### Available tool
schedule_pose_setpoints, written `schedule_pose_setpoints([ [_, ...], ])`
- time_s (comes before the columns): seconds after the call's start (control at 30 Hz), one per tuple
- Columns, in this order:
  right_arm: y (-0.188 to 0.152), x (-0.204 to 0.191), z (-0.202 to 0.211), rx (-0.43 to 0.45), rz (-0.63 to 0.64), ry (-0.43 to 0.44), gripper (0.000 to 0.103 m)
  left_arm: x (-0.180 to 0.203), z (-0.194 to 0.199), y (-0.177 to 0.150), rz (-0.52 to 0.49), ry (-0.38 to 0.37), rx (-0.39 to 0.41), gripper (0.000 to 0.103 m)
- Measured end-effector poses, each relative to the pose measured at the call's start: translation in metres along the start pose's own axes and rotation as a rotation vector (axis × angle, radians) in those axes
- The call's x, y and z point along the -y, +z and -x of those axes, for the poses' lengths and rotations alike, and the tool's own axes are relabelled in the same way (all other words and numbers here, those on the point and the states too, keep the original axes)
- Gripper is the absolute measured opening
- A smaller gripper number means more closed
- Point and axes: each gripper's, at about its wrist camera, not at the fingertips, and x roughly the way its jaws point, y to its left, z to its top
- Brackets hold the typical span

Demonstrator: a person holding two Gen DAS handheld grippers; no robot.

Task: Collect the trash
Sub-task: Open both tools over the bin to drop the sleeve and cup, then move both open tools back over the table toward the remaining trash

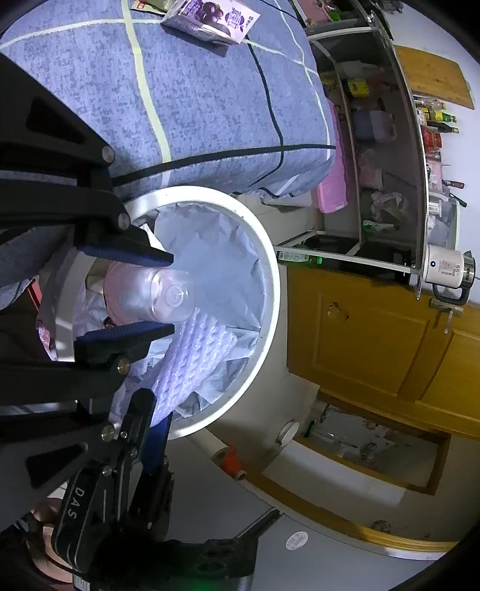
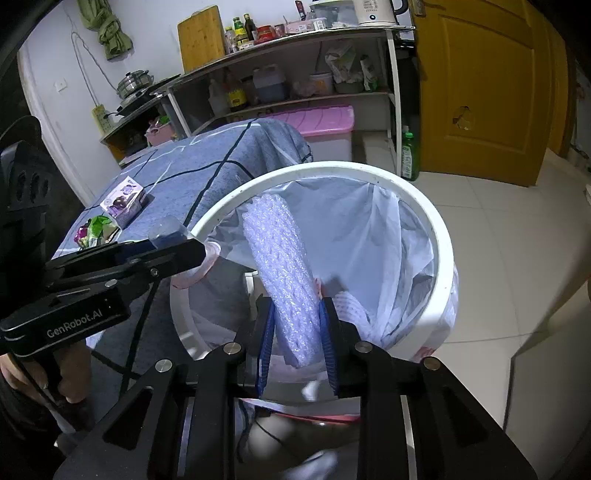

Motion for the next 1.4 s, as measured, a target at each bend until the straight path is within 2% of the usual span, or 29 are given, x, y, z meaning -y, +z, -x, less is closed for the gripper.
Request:
schedule_pose_setpoints([
  [0.13,0.002,-0.003,0.000,0.006,0.012,-0.011,0.029,-0.001,0.000,-0.001,0.009,-0.003,0.001,0.045],
  [0.43,0.001,-0.005,0.007,0.027,0.011,-0.022,0.030,-0.003,0.010,-0.002,0.017,-0.008,0.018,0.045],
  [0.83,0.002,-0.017,0.027,0.077,0.034,-0.006,0.033,-0.011,0.044,-0.007,0.037,0.000,0.071,0.045],
  [1.4,-0.007,-0.059,0.036,0.100,0.100,0.079,0.034,-0.041,0.086,-0.036,0.112,0.059,0.116,0.045],
])
